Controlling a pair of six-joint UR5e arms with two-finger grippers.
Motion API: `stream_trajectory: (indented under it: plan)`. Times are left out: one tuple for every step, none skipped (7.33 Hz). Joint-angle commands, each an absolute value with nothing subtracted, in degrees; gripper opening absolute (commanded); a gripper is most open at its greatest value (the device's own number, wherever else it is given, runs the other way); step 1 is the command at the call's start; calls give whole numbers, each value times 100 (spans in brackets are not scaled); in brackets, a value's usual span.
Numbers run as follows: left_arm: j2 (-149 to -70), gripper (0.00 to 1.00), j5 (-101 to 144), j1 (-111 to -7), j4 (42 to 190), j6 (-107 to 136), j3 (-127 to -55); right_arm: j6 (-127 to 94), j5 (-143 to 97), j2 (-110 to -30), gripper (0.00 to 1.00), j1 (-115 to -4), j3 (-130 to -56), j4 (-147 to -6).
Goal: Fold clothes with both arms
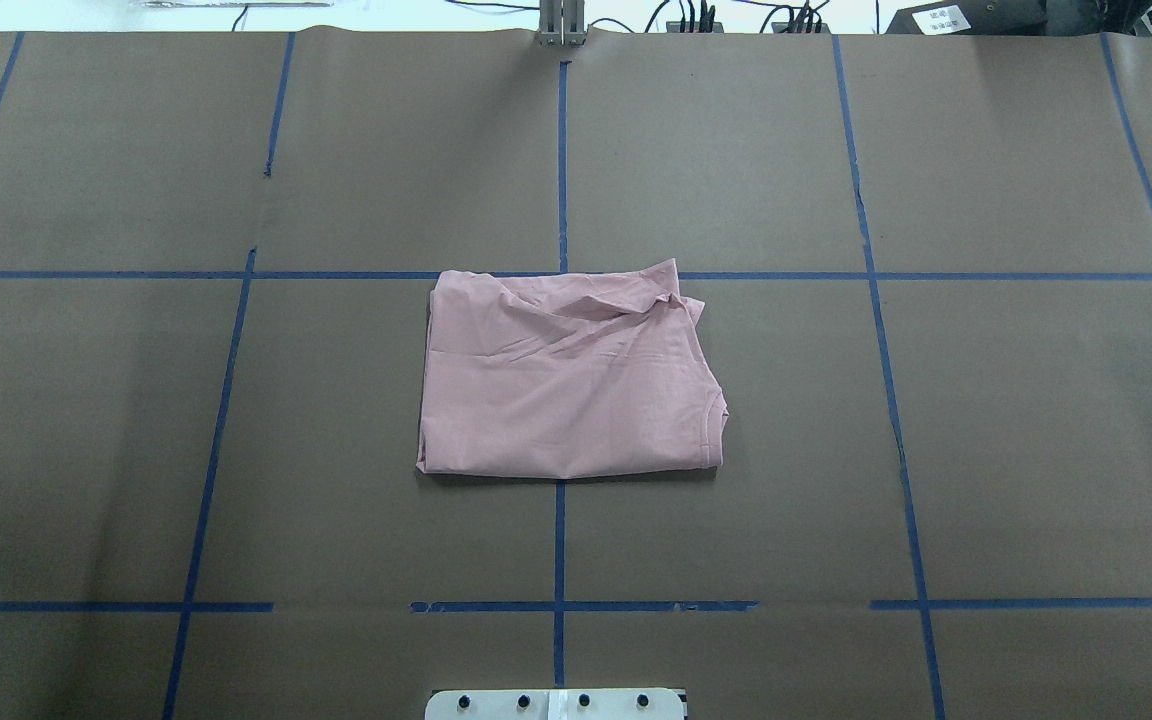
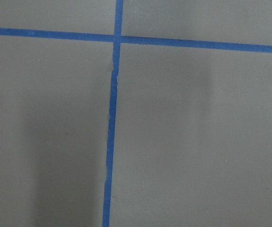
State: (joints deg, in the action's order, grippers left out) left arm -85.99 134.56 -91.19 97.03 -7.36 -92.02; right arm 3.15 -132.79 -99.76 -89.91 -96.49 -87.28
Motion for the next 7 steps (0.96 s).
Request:
stream_trajectory:
  plan:
    - [-8596, 100, 13456, -9123, 9703, -729, -9202, 316, -13280, -9976, 100, -8991, -9642, -8728]
    - [-8596, 100, 13465, -9123, 9703, -738, -9202, 316, -13280, -9976, 100, -8991, -9650, -8728]
    - [-8596, 100, 13456, -9123, 9703, -730, -9202, 316, -13280, -9976, 100, -8991, -9659, -8728]
    - [-8596, 100, 13456, -9123, 9703, -729, -9202, 316, -13298, -9976, 100, -8991, -9668, -8728]
    - [-8596, 100, 13465, -9123, 9703, -729, -9211, 308, -13350, -9976, 100, -8991, -9668, -8719]
    - [-8596, 100, 13465, -9123, 9703, -729, -9211, 308, -13420, -9976, 100, -8991, -9668, -8719]
    - [-8587, 100, 13465, -9123, 9703, -729, -9202, 308, -13456, -9976, 100, -8991, -9668, -8719]
